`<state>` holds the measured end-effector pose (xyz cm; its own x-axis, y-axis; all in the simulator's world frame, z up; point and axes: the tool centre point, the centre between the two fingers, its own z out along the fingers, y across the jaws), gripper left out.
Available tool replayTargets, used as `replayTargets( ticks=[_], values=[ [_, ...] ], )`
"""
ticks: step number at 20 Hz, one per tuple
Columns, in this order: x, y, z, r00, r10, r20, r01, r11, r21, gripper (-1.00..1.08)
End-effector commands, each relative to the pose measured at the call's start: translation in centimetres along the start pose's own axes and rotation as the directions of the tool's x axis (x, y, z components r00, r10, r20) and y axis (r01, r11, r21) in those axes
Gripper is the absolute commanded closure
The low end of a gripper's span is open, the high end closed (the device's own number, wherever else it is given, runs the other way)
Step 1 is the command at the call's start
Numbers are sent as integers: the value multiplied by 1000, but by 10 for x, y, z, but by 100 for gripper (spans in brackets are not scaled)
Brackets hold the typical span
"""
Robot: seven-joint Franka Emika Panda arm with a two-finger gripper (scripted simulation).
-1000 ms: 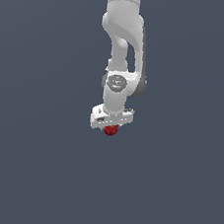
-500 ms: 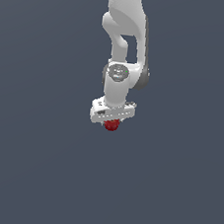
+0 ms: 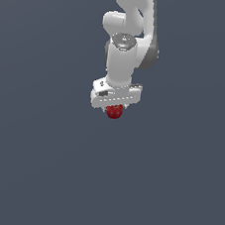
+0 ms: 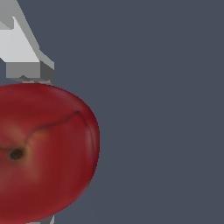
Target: Pick up the object and move it to a goal position.
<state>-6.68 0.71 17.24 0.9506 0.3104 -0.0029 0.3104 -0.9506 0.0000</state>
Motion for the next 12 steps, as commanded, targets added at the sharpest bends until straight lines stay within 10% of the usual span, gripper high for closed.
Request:
replayTargets(
  ticks=[1, 12],
  values=[
    [-4, -2, -29, 1000, -1, -3, 1, 1000, 0, 108],
    [-23, -12, -150, 1000, -1, -3, 1, 1000, 0, 108]
  ],
)
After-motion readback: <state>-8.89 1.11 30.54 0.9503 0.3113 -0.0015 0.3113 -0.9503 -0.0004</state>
